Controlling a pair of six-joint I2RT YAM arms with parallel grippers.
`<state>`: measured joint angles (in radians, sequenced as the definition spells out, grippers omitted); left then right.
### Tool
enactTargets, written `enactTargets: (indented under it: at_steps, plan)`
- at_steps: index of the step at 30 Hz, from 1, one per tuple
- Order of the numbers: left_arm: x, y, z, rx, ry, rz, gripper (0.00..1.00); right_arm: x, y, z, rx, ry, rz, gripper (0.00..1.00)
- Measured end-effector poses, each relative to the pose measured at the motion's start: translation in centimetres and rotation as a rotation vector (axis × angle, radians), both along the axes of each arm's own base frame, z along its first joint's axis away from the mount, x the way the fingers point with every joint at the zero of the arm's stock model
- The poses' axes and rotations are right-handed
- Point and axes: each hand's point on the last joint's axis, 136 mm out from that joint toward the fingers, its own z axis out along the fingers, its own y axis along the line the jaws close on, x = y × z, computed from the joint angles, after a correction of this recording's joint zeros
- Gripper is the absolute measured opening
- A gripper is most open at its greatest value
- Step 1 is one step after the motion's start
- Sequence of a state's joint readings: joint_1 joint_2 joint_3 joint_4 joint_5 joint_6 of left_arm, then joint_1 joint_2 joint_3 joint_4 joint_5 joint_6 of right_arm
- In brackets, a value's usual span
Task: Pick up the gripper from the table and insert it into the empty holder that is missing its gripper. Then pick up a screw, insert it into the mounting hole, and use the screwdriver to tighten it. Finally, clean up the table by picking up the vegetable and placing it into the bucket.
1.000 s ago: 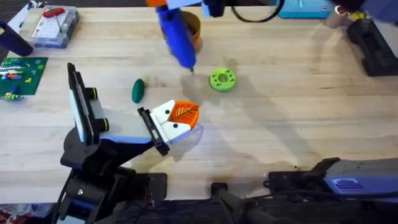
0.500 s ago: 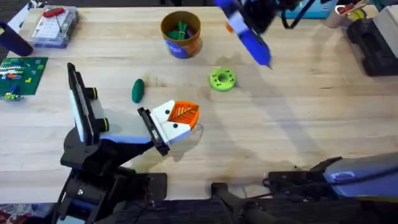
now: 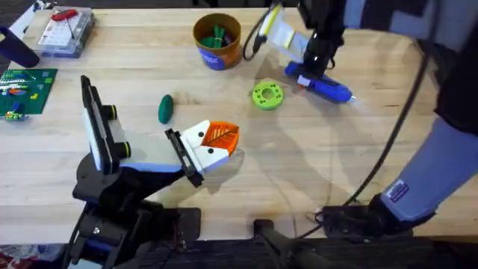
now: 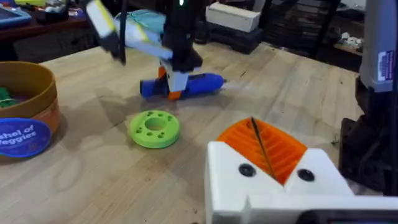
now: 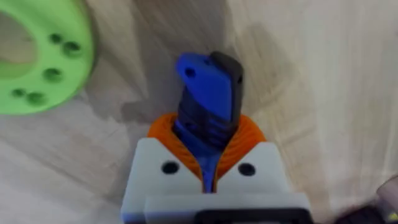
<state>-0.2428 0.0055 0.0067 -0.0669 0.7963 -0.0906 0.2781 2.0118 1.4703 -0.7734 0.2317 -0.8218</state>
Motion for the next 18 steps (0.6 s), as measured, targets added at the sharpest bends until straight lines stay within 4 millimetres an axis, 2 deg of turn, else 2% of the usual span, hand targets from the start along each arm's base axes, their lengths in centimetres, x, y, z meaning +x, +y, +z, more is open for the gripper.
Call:
enactTargets:
  at_steps: [3,8,10,12,14,15,16,17,18]
  plan:
    - [0.0,0.0,0.0,0.0,0.0,0.0,0.007,0.7,-0.2,-0.3,-0.018,-0.038,0.032,0.046]
    - [0.0,0.0,0.0,0.0,0.0,0.001,0.007,0.8,-0.2,-0.3,-0.029,-0.045,0.058,0.05]
    - [0.0,0.0,0.0,0.0,0.0,0.0,0.007,0.8,-0.3,-0.3,-0.031,-0.045,0.059,0.11]
    - [0.0,0.0,0.0,0.0,0.0,0.001,0.007,1.0,-0.4,-0.2,-0.038,-0.054,0.062,0.328]
    - [0.0,0.0,0.0,0.0,-0.001,0.0,0.007,1.3,-0.5,0.1,-0.049,-0.069,0.063,0.603]
    - [0.0,0.0,0.0,0.002,-0.004,0.001,0.055,1.5,-0.7,0.3,-0.055,-0.081,0.059,0.754]
    - [0.0,0.0,0.0,0.002,-0.004,0.001,0.201,1.6,-0.8,0.6,-0.059,-0.09,0.055,0.908]
    - [0.0,0.0,0.0,0.001,-0.002,0.001,0.359,1.6,-0.9,0.8,-0.06,-0.092,0.049,0.968]
    - [0.0,0.0,0.0,0.001,-0.003,0.0,0.514,1.3,-1.0,0.9,-0.059,-0.086,0.041,0.987]
